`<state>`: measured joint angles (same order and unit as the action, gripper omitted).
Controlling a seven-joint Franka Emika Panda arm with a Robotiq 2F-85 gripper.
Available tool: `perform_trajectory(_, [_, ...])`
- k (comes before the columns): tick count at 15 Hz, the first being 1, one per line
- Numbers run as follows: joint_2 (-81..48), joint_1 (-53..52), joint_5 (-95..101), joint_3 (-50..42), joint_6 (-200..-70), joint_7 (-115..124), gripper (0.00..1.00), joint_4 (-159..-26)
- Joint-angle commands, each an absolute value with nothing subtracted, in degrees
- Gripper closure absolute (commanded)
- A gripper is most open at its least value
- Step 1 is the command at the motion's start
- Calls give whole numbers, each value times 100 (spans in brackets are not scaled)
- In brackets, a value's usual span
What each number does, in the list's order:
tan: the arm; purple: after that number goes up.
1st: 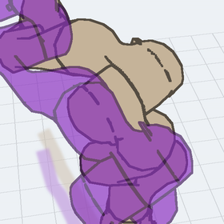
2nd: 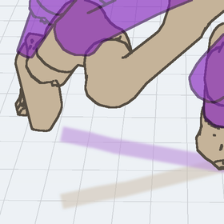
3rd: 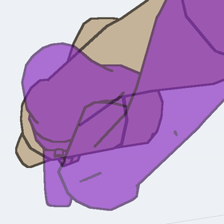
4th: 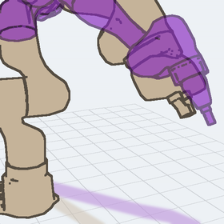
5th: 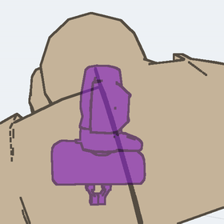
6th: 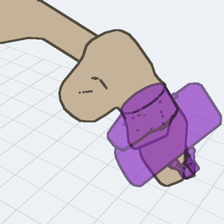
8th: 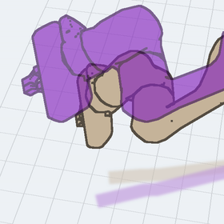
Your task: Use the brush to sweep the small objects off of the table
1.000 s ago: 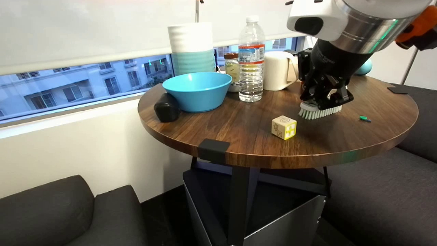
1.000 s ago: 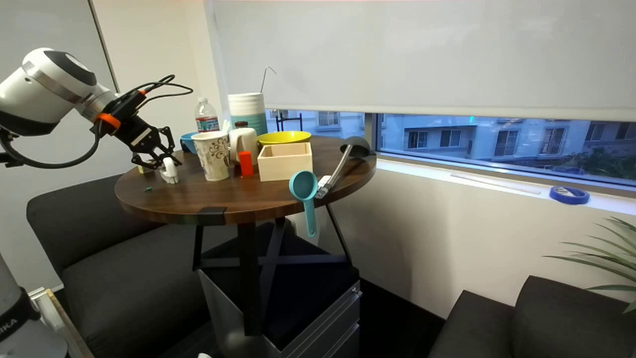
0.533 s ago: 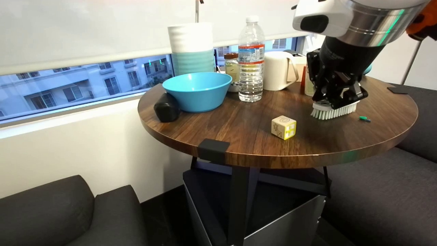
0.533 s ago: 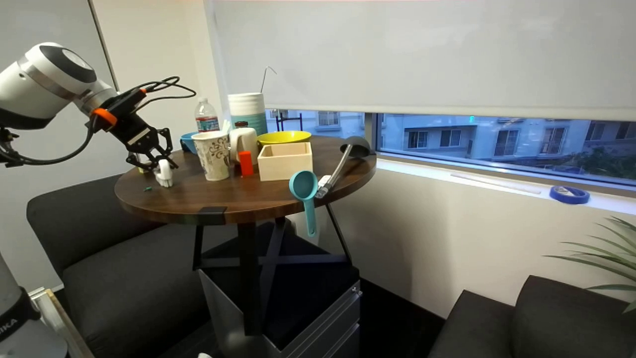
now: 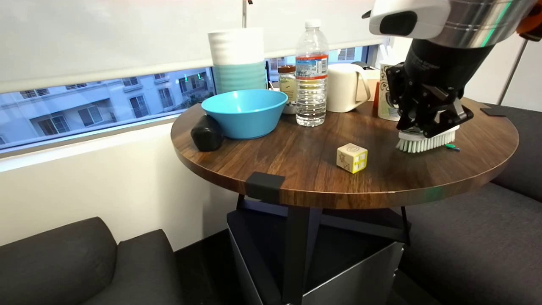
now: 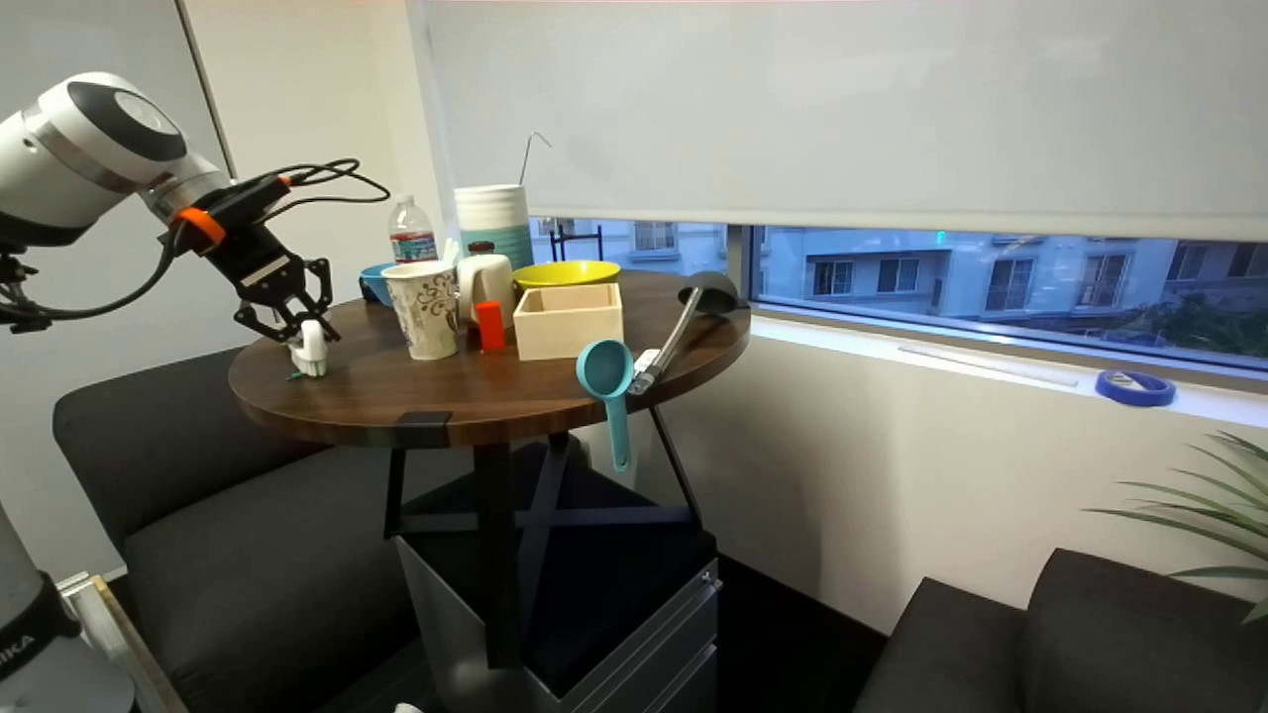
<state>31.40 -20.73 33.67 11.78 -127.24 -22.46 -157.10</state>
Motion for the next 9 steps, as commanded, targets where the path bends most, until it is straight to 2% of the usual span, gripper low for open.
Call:
perform_trajectory(1, [3256, -2249, 2917, 1118, -12439, -2666, 98, -15721])
perform_trajectory(9, [3420, -2395, 2525, 1108, -12005, -3081, 98, -15713])
